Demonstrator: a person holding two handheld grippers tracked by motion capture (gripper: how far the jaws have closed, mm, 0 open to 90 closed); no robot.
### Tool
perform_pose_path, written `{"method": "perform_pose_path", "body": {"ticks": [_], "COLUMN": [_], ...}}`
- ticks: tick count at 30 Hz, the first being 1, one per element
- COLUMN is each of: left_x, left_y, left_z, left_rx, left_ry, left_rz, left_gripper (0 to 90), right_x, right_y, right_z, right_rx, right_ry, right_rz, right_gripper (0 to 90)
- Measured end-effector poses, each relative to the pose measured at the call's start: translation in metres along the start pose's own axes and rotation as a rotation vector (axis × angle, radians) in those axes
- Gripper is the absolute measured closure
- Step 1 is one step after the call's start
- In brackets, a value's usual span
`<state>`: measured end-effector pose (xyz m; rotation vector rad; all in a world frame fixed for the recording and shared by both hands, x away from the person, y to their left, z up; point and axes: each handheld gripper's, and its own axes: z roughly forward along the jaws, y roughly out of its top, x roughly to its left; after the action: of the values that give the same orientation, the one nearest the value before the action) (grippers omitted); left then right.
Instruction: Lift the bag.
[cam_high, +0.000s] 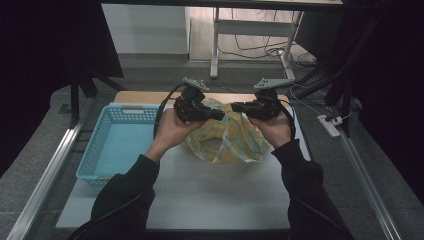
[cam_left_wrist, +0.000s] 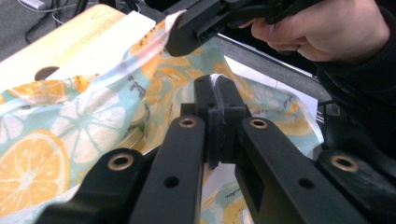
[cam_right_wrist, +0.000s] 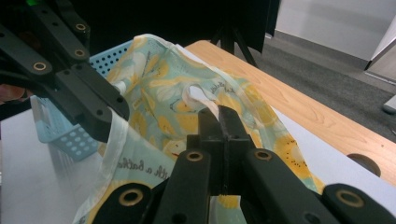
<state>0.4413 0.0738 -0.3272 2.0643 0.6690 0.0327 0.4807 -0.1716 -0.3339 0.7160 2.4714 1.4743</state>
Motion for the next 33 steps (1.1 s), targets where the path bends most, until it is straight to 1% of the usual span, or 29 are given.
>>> {"method": "perform_pose_path", "body": {"ticks": [6,8,11,17,26,27,33], "left_x": [-0.001,-0.002,-0.003,-0.006,-0.013,-0.014,-0.016], "left_y": [0.012,0.016,0.023,0.035,0.054,0.057,0.068], "left_z": [-0.010,-0.013,-0.020,-0.031,-0.048,-0.051,-0.061], "left_rx": [-0.022,-0.033,-0.044,-0.078,-0.115,-0.121,-0.149], "left_ry": [0.014,0.017,0.021,0.034,0.060,0.068,0.074], "left_rz": [0.015,0.013,0.026,0.031,0.052,0.055,0.061], "left_gripper": [90.0,90.0,90.0,90.0,90.0,90.0,90.0], "right_x": [0.002,0.003,0.005,0.009,0.014,0.015,0.016], "right_y": [0.010,0.013,0.020,0.035,0.054,0.057,0.069], "right_z": [-0.006,-0.007,-0.010,-0.017,-0.029,-0.030,-0.039], "right_rx": [-0.004,-0.006,-0.009,-0.018,-0.040,-0.044,-0.067], "right_ry": [-0.010,-0.012,-0.018,-0.030,-0.047,-0.048,-0.057], "right_rz": [-0.015,-0.020,-0.032,-0.056,-0.084,-0.086,-0.092], "right_gripper": [90.0,90.0,90.0,90.0,90.0,90.0,90.0]}}
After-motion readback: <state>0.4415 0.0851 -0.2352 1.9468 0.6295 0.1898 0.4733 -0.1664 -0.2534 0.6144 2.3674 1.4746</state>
